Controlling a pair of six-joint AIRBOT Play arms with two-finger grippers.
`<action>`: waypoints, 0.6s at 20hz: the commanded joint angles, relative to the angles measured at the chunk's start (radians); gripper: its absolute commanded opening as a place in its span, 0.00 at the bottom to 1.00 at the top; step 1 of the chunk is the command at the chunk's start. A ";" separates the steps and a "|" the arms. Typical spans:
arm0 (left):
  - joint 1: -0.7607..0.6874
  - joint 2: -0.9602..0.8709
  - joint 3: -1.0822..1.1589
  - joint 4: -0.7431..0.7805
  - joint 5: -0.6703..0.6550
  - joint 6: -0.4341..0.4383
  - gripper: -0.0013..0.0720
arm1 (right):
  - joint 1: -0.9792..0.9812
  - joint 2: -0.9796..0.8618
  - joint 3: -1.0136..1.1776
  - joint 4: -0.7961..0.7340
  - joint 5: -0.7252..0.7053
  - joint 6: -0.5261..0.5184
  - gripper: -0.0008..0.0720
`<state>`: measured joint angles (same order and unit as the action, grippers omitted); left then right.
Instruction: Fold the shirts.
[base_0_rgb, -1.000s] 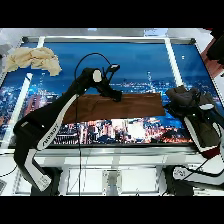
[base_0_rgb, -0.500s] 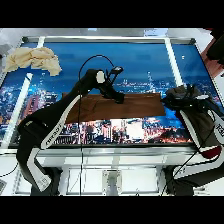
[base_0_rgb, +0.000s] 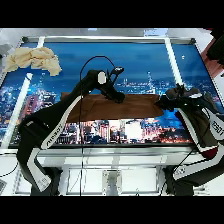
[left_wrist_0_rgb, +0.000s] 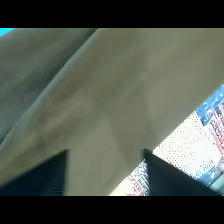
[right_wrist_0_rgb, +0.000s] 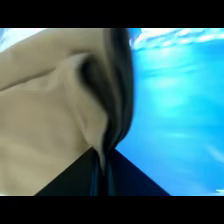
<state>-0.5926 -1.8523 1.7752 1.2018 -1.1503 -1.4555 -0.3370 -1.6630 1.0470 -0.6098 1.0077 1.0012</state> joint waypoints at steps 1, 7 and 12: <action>-0.001 -0.008 0.001 0.004 -0.001 -0.003 0.11 | -0.015 0.080 0.005 0.112 0.048 -0.060 0.05; -0.002 -0.060 0.001 -0.002 -0.097 -0.015 0.03 | -0.026 0.241 0.205 0.016 0.201 0.044 0.05; -0.002 -0.083 0.001 -0.007 0.060 -0.095 0.03 | 0.000 0.244 0.352 -0.005 0.338 0.126 0.05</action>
<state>-0.5938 -1.9224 1.7752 1.1984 -1.1625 -1.5032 -0.3515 -1.4322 1.3228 -0.6037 1.2652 1.0698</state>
